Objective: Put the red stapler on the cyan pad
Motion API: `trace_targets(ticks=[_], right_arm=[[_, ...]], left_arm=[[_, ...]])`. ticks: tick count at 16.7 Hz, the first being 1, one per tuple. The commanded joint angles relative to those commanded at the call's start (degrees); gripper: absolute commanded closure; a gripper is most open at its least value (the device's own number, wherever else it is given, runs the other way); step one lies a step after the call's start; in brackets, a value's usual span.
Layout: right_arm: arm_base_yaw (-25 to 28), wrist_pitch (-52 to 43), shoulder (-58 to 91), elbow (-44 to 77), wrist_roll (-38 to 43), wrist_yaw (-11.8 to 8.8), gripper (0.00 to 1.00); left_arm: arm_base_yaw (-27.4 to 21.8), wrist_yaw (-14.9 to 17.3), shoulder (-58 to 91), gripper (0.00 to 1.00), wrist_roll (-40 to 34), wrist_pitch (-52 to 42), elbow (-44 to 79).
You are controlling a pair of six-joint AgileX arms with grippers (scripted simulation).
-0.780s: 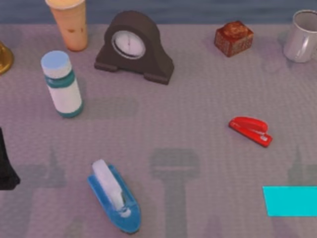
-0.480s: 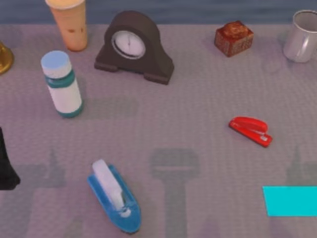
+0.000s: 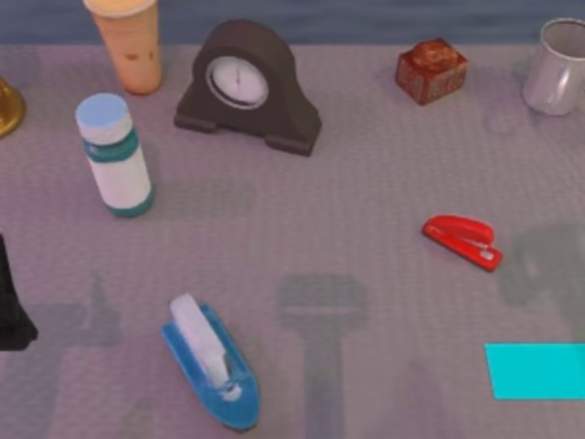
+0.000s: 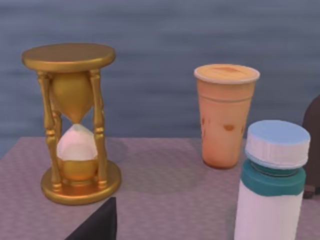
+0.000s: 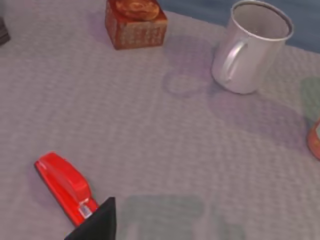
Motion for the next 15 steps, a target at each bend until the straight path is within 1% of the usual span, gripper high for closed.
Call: trace_targets(ticks=[9, 12, 15], right_arm=[[7.76, -31.63, 57.77, 44.97, -14.69, -0.03, 0.0], [9.89, -39.54, 71.75, 56.89, -18.58, -0.1, 0.0], [11.44, -44.98, 81.12, 65.79, -21.42, -0.12, 0.0]], left_arm=[[0.0, 0.0, 0.0, 0.0, 0.0, 0.0, 0.0], [0.0, 0.0, 0.0, 0.0, 0.0, 0.0, 0.0], [0.0, 0.0, 0.0, 0.0, 0.0, 0.0, 0.0]])
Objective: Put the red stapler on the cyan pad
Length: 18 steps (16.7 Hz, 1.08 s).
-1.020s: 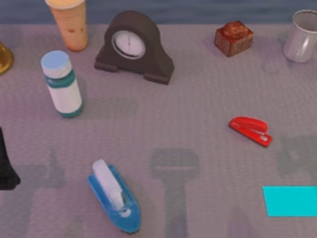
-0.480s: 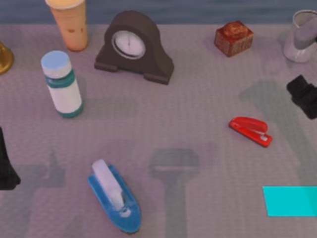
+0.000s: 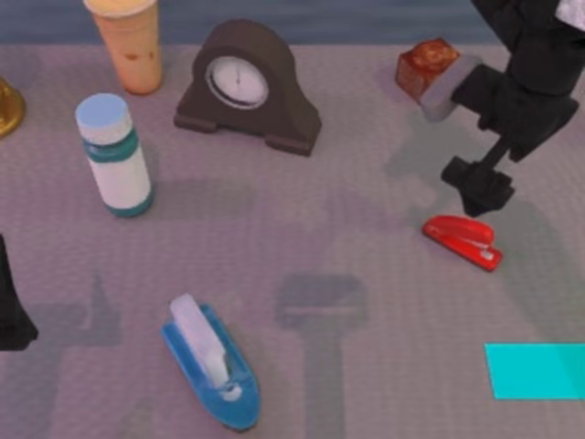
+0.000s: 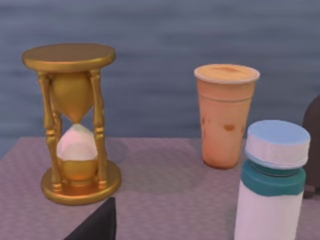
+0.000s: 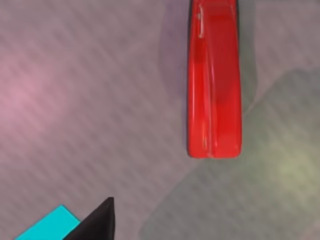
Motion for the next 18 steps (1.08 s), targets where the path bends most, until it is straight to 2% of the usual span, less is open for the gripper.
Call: trace_targets(ticks=[4, 10, 18], right_arm=[[0.88, -2.98, 4.92, 5.44, -1.65, 0.03, 0.0], [0.69, -1.94, 5.06, 4.44, -1.66, 0.04, 0.0], [1.04, 15.58, 10.18, -7.57, -1.39, 0.08, 0.0]], left_arm=[[0.0, 0.0, 0.0, 0.0, 0.0, 0.0, 0.0], [0.0, 0.0, 0.0, 0.0, 0.0, 0.0, 0.0], [0.0, 0.0, 0.0, 0.0, 0.0, 0.0, 0.0]])
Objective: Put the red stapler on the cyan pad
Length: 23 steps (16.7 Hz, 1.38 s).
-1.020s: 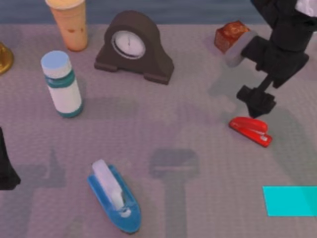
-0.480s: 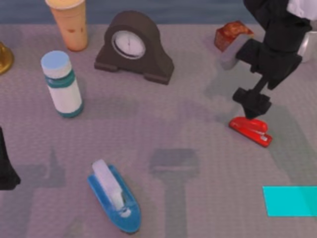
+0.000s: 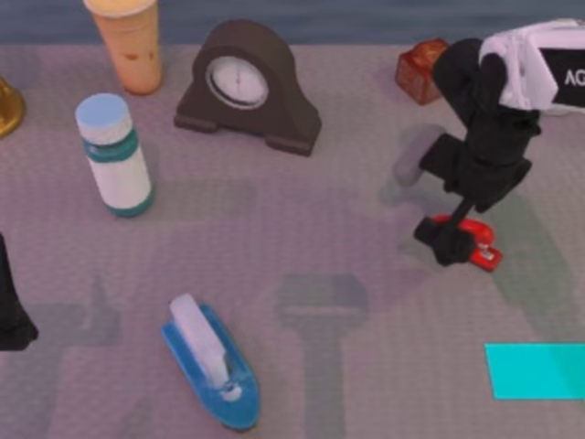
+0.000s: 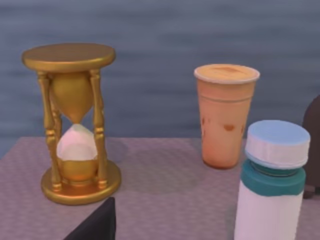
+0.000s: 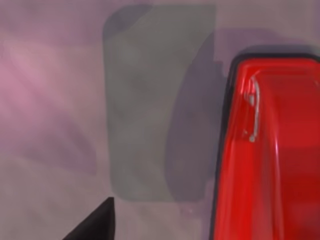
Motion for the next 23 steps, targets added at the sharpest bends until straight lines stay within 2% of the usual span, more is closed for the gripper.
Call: trace_targets(ticks=[5, 18, 23], right_arm=[[0.03, 1.11, 0.47, -0.91, 0.01, 0.0, 0.0], [0.03, 1.11, 0.47, -0.91, 0.01, 0.0, 0.98], [0.03, 1.11, 0.47, -0.91, 0.01, 0.0, 1.0]], left_arm=[[0.0, 0.0, 0.0, 0.0, 0.0, 0.0, 0.0], [0.0, 0.0, 0.0, 0.0, 0.0, 0.0, 0.0], [0.0, 0.0, 0.0, 0.0, 0.0, 0.0, 0.0]])
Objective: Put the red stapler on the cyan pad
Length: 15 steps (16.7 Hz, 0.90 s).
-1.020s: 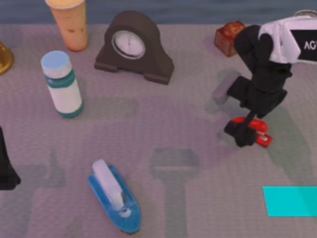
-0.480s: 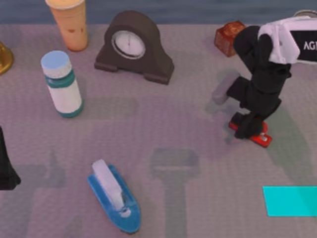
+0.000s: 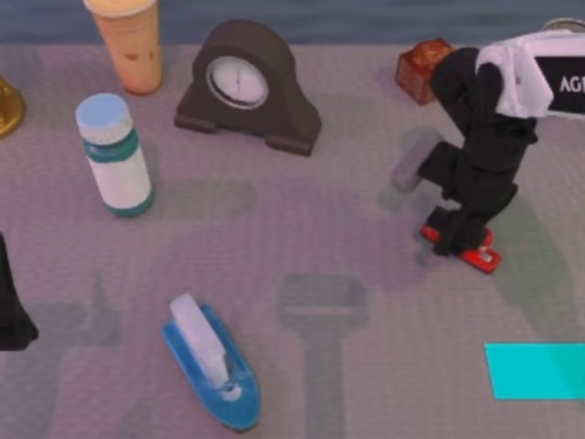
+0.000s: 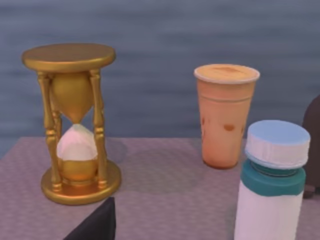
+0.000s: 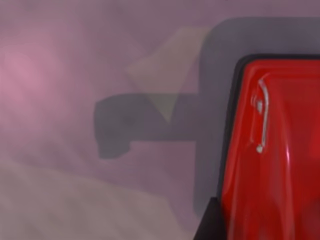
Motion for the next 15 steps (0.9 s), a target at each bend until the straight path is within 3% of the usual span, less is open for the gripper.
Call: trace_targets(ticks=[6, 15], right_arm=[[-0.1, -0.96, -0.25, 0.96, -0.03, 0.0, 1.0], [0.2, -19.51, -5.67, 13.81, -0.21, -0.05, 1.0]], left_arm=[[0.0, 0.0, 0.0, 0.0, 0.0, 0.0, 0.0], [0.0, 0.0, 0.0, 0.0, 0.0, 0.0, 0.0]])
